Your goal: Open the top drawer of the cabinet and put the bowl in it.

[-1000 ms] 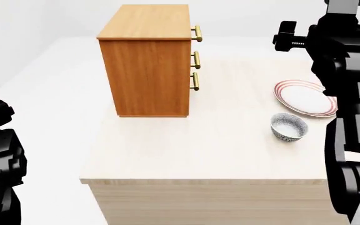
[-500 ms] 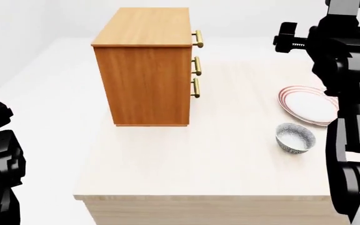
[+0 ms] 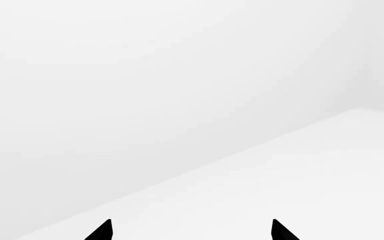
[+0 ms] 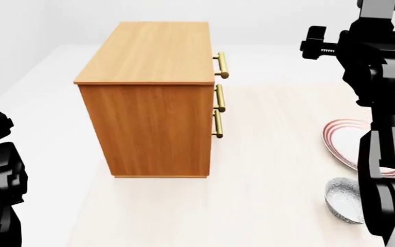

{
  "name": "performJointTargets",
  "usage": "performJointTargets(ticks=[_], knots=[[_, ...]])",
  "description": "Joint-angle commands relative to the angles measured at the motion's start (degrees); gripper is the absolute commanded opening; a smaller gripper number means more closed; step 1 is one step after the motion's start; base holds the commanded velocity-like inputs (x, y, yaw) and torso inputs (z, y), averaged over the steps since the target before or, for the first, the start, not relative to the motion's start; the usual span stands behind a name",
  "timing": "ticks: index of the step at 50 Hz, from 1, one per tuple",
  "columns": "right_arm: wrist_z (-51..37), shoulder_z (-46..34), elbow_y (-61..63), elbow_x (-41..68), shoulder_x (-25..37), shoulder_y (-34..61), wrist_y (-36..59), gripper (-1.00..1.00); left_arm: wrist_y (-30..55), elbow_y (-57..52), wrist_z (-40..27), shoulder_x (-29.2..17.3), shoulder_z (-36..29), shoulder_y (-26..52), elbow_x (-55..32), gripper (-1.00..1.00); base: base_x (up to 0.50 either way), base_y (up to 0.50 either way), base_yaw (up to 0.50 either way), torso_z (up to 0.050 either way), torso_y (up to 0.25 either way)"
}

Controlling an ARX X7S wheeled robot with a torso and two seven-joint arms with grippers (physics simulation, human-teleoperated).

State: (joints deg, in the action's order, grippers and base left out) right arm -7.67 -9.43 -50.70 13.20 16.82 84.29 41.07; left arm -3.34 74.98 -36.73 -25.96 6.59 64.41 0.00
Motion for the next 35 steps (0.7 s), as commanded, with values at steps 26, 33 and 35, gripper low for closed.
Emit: performJointTargets(ticks=[26,33,35], knots=[[-0.5,0.3,-1.8,0.2,0.2,0.1,-1.0,1.00,0.3,0.0,-0.5,-0.1,0.2,0.0,0.0,1.00,0.50,0.00,0.00,0.000,0.001],[-1.1,1.2,-2.9,0.7,0.3,0.5,-0.8,1.00,0.2,0.0,-0.5,-0.1,0.1,0.3,0.0,1.00,0.50,0.00,0.00,0.000,0.000],[-1.6,2.7,-4.7,1.7,0.2,1.2,-1.0,1.00,0.2,0.0,-0.5,-0.1,0.1,0.3,0.0,1.00,0.25,0.00,0.00,0.000,0.000]])
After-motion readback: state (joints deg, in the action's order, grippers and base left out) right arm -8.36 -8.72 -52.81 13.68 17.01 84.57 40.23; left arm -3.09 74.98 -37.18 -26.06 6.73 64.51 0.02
